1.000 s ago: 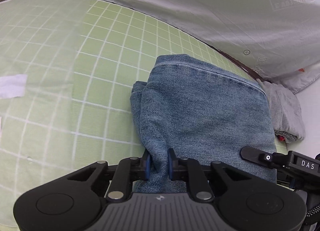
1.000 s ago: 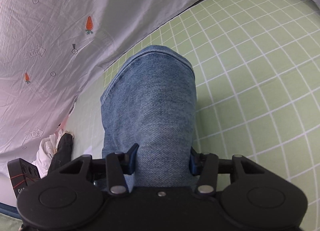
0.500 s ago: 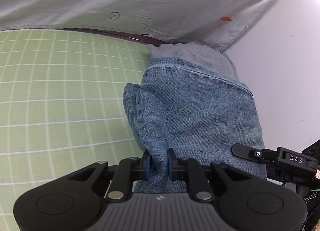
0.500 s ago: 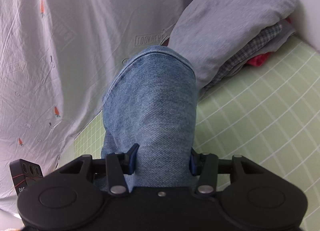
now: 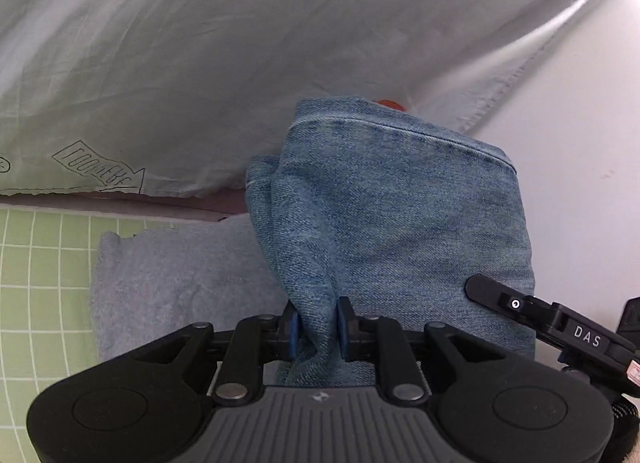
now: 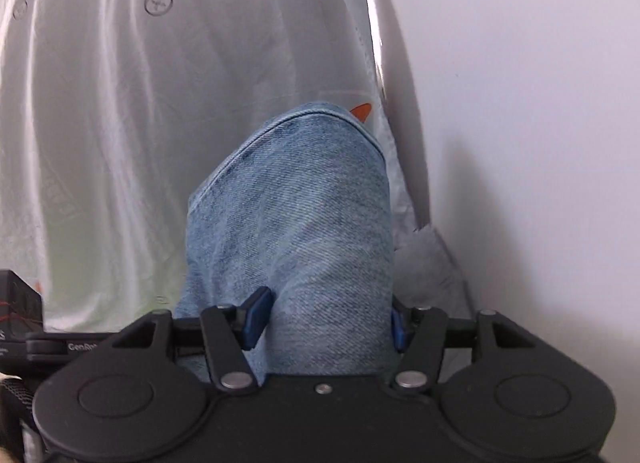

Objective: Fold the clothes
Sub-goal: 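Lift the folded jeans with the left gripper while the right gripper grips its other end, then place the folded jeans on the grey clothes stack and open both grippers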

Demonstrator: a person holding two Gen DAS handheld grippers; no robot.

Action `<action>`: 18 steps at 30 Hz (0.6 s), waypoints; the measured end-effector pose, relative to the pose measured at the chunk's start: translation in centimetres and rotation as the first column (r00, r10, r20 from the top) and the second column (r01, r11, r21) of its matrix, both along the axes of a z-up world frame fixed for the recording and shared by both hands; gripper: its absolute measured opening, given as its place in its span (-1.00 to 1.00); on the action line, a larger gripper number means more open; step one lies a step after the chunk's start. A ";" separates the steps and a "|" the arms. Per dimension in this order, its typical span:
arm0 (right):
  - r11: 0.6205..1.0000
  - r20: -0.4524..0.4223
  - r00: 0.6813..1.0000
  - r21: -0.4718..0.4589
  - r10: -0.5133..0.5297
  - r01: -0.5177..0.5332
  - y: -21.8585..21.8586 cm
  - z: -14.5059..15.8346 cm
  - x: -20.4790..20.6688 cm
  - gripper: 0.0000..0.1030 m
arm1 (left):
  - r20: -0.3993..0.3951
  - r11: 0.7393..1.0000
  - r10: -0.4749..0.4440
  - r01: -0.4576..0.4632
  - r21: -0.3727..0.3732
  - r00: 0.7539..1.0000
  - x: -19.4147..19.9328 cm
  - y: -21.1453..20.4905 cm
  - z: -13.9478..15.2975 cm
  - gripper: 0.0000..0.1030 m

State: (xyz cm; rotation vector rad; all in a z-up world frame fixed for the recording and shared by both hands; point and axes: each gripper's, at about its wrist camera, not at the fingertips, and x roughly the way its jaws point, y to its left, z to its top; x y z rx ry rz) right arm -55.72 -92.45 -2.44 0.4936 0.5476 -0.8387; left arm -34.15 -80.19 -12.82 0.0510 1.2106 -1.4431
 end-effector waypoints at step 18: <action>0.958 -0.222 0.951 -0.241 -0.213 0.158 6.4 -8.8 3.8 0.70 | 0.293 0.997 -0.039 0.057 -0.053 0.955 -0.2 3.0 -1.1 0.54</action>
